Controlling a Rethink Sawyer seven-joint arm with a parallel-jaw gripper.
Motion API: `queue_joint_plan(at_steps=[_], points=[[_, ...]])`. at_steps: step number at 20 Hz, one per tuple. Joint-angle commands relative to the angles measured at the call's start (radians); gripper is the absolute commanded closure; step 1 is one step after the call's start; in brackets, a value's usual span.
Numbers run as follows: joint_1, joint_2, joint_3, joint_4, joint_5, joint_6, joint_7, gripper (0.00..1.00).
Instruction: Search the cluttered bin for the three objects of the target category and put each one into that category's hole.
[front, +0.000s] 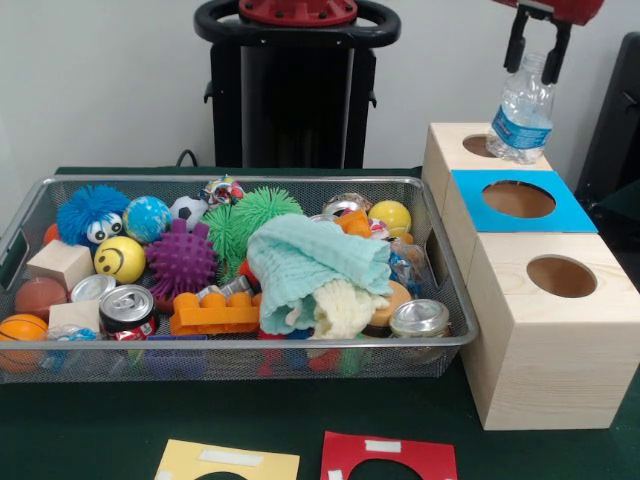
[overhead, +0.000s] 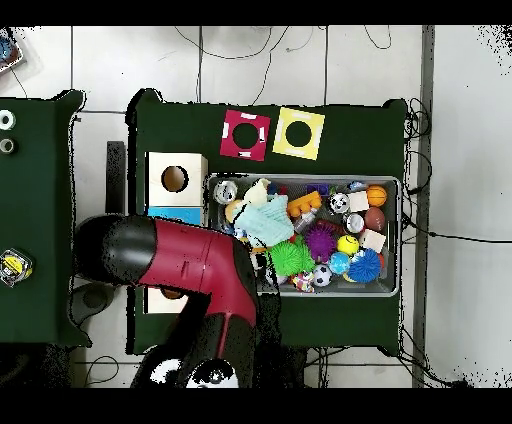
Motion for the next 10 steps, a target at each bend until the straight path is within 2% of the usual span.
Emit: queue_joint_plan(at_steps=[1, 10], points=[[0.014, 0.076, 0.050, 0.055, 0.056, -0.102, 0.291, 1.00], [0.026, 0.129, 0.054, 0.039, 0.070, -0.155, 0.283, 1.00]])
